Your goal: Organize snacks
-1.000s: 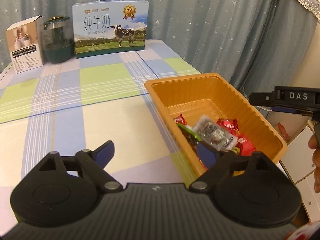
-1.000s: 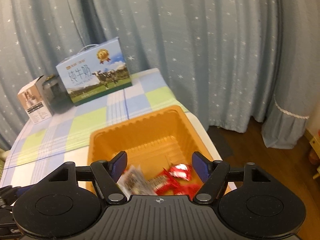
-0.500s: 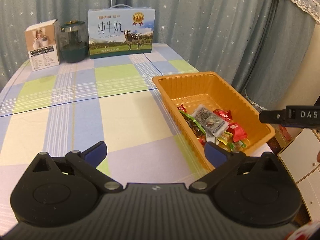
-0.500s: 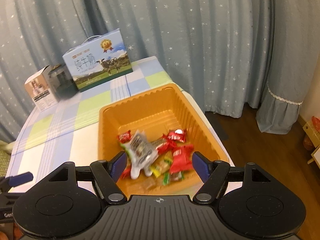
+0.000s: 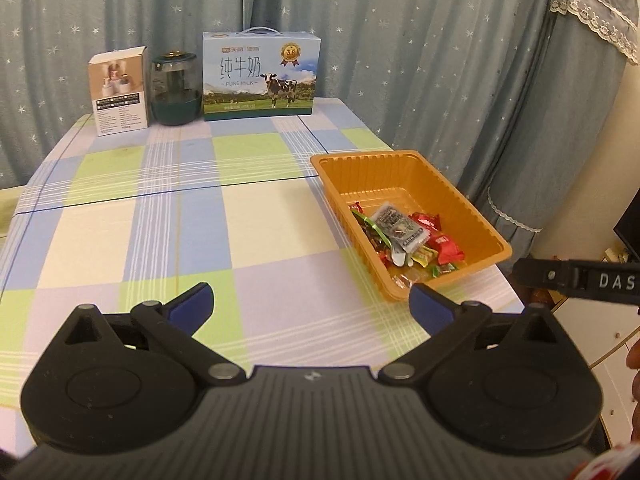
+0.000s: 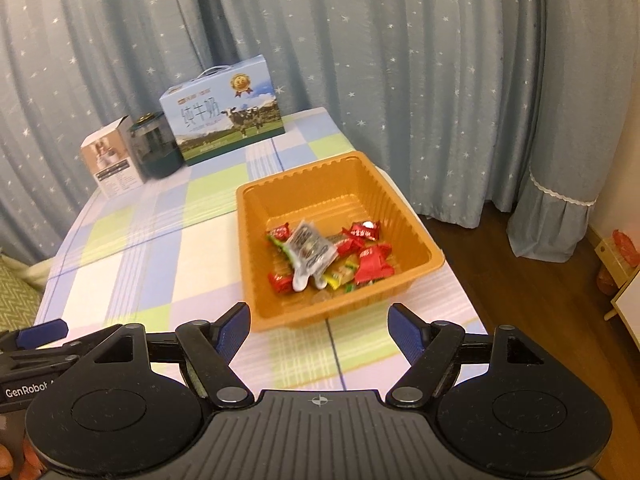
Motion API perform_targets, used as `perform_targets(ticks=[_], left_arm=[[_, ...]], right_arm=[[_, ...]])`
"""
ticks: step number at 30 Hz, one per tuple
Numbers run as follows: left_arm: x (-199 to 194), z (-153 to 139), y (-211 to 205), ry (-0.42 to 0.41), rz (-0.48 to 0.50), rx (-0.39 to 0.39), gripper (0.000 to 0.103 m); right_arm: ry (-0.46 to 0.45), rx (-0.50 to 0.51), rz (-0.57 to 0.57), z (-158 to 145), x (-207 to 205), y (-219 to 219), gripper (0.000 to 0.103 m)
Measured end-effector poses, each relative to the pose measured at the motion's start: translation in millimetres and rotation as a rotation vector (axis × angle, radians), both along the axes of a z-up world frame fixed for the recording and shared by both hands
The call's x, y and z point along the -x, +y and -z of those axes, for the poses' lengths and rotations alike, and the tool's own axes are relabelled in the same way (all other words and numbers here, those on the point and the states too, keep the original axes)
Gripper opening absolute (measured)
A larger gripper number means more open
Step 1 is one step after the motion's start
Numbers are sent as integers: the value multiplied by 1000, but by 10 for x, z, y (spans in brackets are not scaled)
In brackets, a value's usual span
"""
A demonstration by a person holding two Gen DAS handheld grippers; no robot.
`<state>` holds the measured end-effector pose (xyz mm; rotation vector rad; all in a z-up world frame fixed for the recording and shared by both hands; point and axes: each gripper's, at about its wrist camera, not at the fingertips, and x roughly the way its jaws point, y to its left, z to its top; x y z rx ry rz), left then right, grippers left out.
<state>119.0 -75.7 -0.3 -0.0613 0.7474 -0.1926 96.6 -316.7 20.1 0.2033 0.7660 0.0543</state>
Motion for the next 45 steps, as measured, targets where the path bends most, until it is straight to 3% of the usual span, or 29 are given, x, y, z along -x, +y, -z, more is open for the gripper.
perform_targets(ticks=[7,20,45], left_arm=[[312,-113,41,-5,-40,-40,103],[705,-299,167,-13,-79,-24,103],[1141,-386,226,-33,-80,-29,103]], right_arm=[[-11,23,-27,-105,347,147,76],[-32,49,-21,-190,791,235,76],[-66,71,-36,-288,1183,411,76]])
